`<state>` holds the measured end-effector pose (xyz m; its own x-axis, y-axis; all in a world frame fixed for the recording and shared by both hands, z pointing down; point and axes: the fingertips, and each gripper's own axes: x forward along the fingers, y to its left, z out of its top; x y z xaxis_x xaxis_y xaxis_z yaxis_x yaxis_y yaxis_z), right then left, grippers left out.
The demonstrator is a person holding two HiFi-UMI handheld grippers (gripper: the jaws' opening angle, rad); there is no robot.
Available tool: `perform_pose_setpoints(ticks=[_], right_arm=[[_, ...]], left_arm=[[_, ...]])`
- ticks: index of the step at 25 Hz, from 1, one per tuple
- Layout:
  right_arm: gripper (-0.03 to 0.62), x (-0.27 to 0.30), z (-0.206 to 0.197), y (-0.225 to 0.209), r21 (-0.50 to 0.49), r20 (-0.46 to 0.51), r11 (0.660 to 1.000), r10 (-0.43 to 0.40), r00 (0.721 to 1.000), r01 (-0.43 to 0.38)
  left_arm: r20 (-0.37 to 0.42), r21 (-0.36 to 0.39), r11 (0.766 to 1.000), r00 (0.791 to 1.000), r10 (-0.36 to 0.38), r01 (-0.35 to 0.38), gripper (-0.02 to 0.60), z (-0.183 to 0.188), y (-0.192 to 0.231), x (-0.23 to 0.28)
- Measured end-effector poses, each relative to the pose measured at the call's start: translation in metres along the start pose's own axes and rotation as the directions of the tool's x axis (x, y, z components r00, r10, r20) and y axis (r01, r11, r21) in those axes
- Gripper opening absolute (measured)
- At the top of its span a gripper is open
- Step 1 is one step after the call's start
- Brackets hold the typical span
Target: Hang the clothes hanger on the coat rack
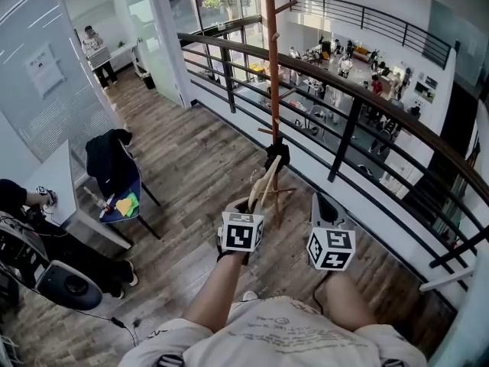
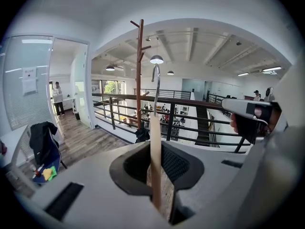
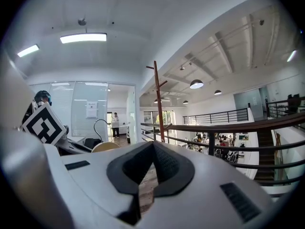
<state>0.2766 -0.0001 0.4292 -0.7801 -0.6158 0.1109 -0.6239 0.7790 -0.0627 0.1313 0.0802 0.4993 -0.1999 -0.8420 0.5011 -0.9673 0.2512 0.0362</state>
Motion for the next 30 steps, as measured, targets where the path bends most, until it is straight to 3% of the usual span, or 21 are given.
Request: perform_pose_setpoints(ticks=[19, 30], right_arm=[[0.002, 0.068, -0.019, 0.078, -0.022, -0.019, 1.0, -0.006, 1.0, 0.006], [0.002, 0.092, -0.034, 0.104, -0.024, -0.047, 1.0, 0.017, 0.999, -0.018]], left_arm=[[0.0, 0.013, 1.0, 1.0, -0.02, 0.02, 0.057, -0.004, 0.098, 0.013], [-0.016, -0.032, 0.999, 1.0, -0.025, 0.024, 0.057, -0.02, 0.132, 0.014]])
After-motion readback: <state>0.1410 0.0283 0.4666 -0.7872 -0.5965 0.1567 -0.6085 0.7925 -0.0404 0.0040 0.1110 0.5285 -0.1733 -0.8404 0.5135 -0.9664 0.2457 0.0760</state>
